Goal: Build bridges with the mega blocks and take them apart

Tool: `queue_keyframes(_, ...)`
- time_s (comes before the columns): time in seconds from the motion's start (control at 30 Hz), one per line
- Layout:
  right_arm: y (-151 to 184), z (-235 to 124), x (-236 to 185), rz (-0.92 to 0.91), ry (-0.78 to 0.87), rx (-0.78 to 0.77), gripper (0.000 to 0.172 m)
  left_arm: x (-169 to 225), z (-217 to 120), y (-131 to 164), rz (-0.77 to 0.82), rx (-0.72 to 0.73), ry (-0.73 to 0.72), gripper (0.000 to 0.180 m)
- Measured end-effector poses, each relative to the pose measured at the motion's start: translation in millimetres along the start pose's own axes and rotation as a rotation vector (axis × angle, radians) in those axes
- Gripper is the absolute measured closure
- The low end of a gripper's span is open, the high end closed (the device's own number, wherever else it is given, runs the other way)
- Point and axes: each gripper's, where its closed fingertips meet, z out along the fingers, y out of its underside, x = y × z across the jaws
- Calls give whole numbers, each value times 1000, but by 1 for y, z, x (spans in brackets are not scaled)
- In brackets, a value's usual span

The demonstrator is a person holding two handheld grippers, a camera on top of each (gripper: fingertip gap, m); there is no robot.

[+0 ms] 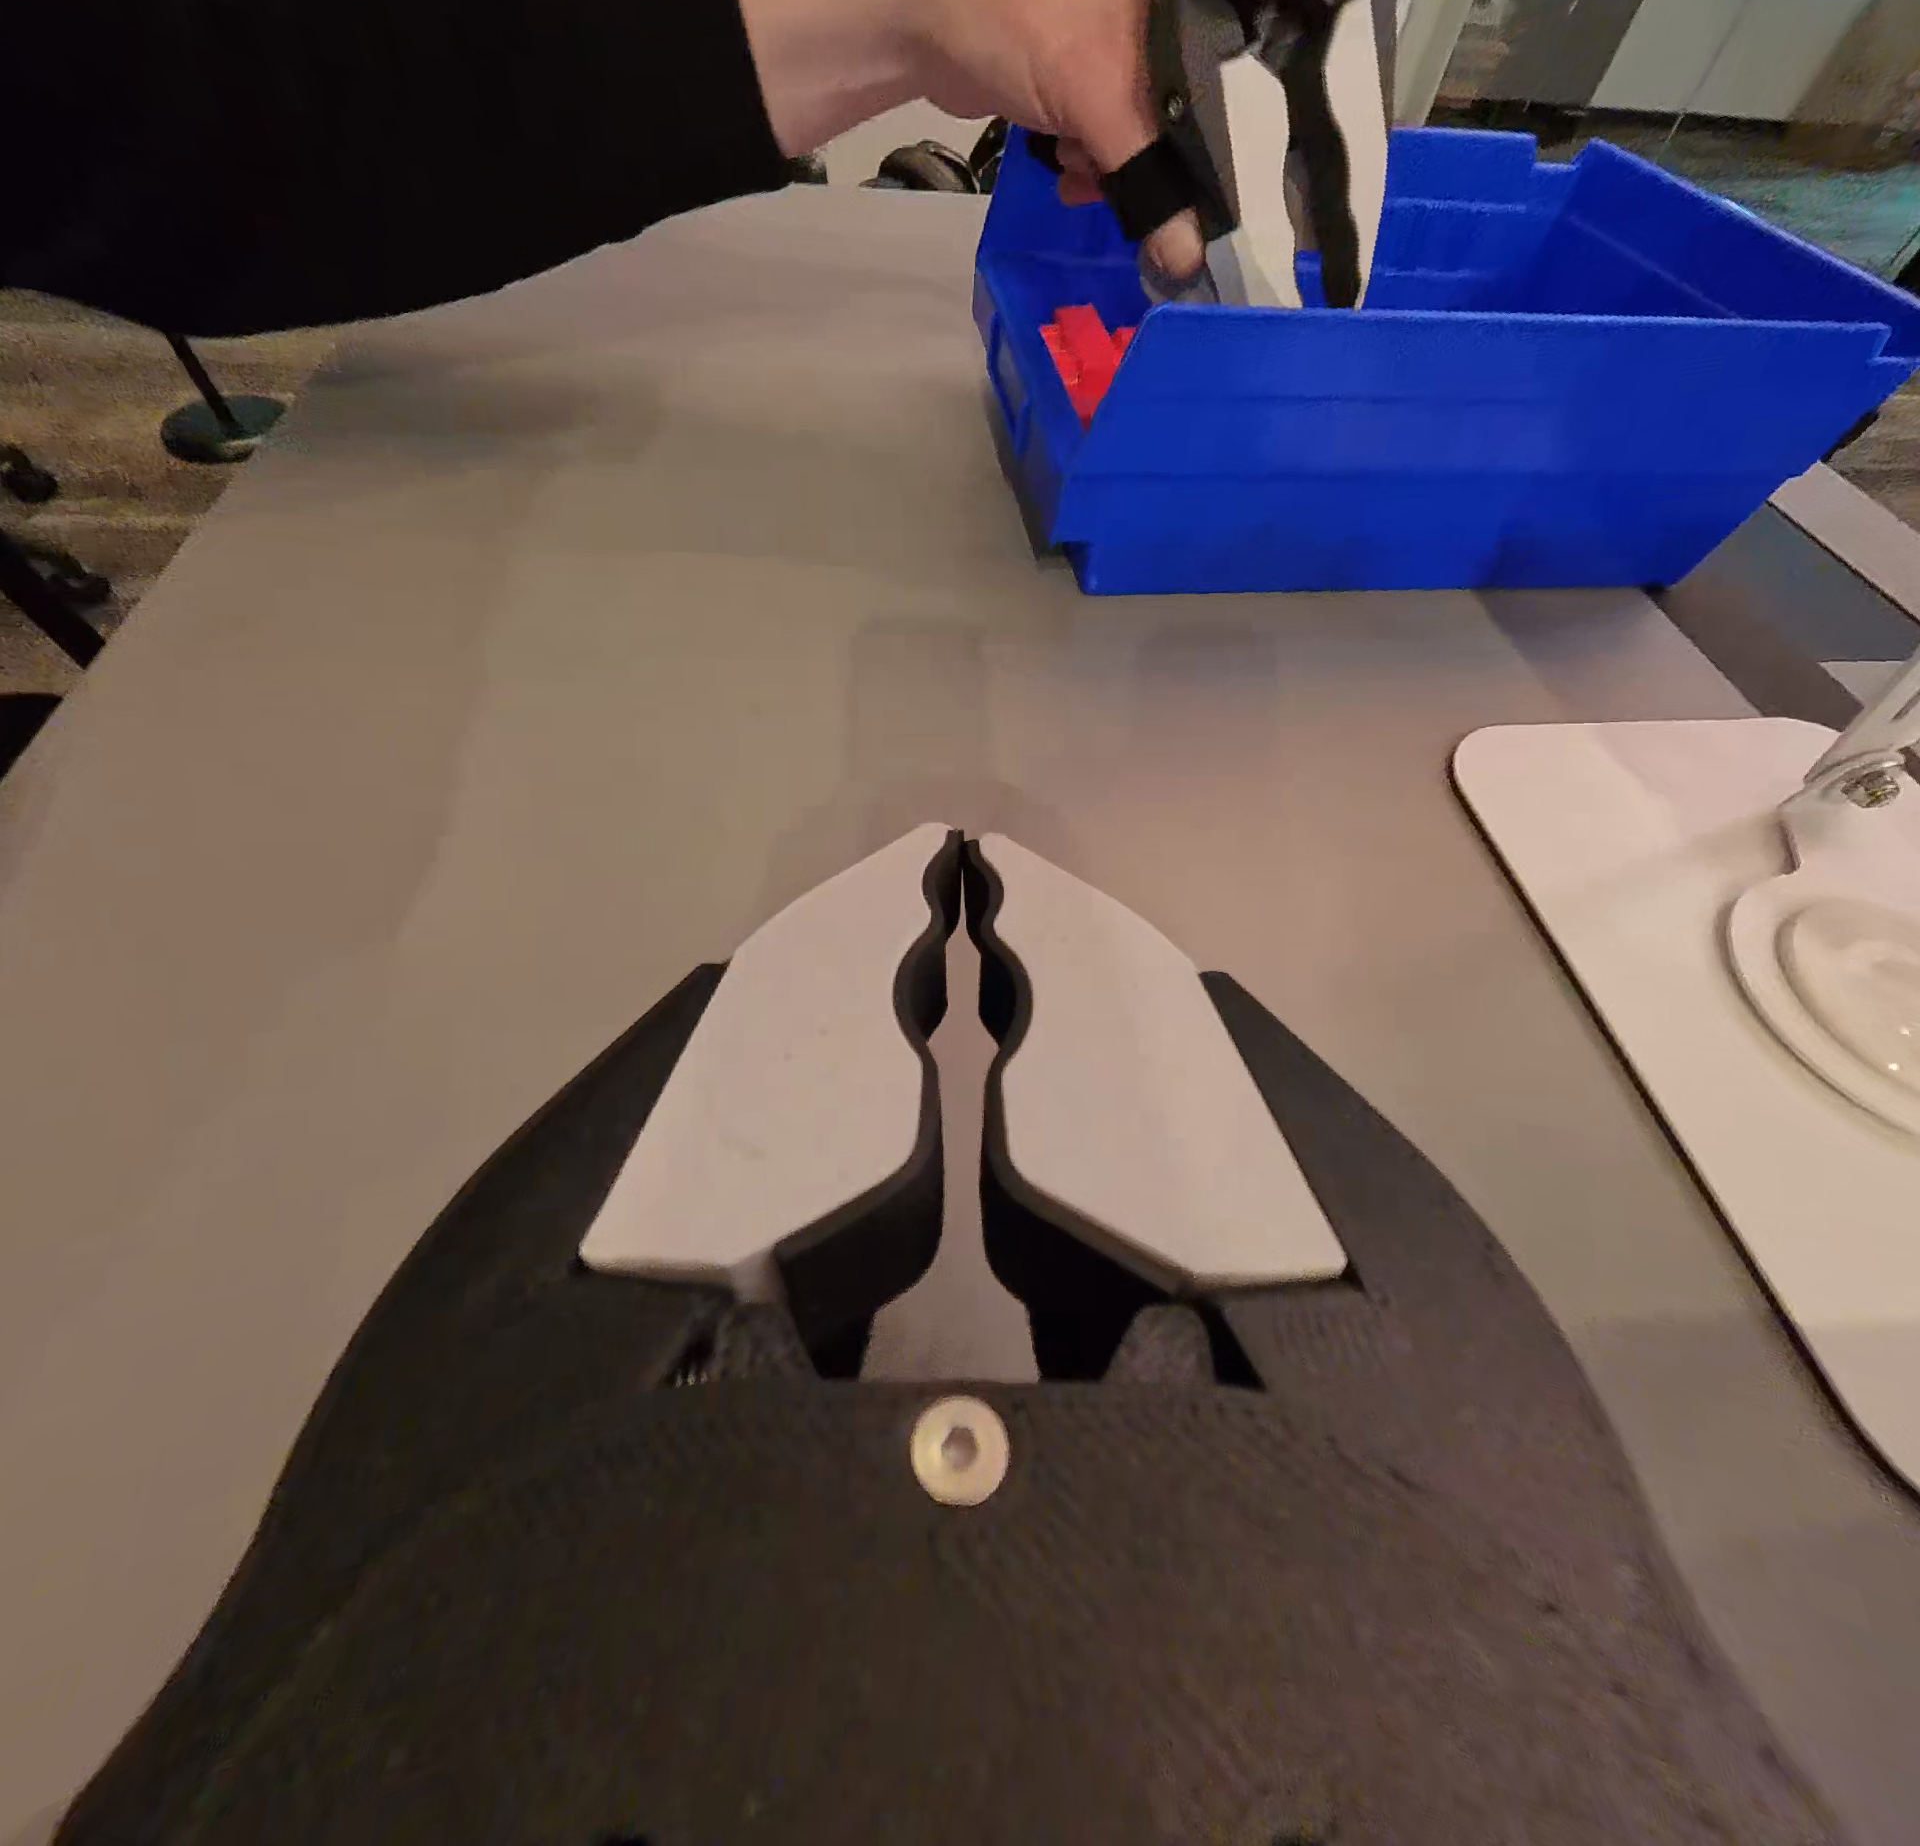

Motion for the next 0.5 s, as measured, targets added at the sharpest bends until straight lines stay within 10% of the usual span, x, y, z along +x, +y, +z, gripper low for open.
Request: queue_keyframes(0.5,17,-12,10,-6,27,-8,172,22,19,11,70,-107,138,179)
